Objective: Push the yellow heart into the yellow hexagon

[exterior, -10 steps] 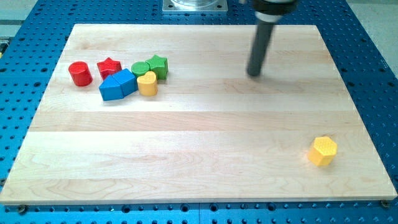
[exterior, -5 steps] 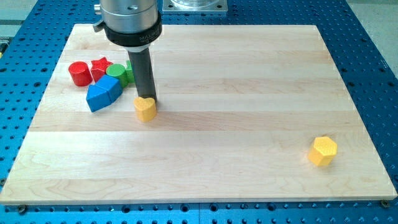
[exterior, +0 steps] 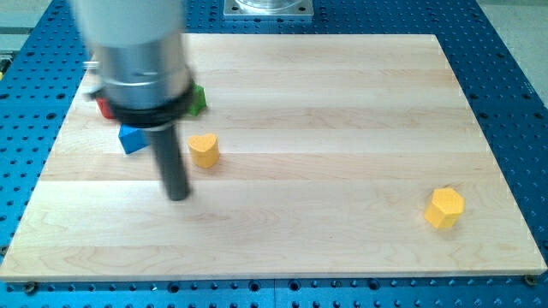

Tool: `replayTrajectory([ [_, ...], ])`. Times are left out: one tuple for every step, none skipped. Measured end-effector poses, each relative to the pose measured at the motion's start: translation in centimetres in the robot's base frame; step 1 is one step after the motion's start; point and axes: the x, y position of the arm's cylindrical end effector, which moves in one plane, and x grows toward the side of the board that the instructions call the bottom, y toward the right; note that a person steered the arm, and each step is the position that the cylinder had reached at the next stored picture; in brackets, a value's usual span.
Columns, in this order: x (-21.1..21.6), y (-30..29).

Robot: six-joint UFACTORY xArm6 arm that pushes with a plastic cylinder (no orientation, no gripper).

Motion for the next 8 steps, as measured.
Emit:
replayTrajectory([
  [-3.9,-1.3],
  [-5.2,3.3],
  [-5.2,11.1],
  [-8.1,16.9],
  [-12.1,16.3],
  [-13.6,18.0],
  [-13.0,22.9],
  [-11.7,25.3],
])
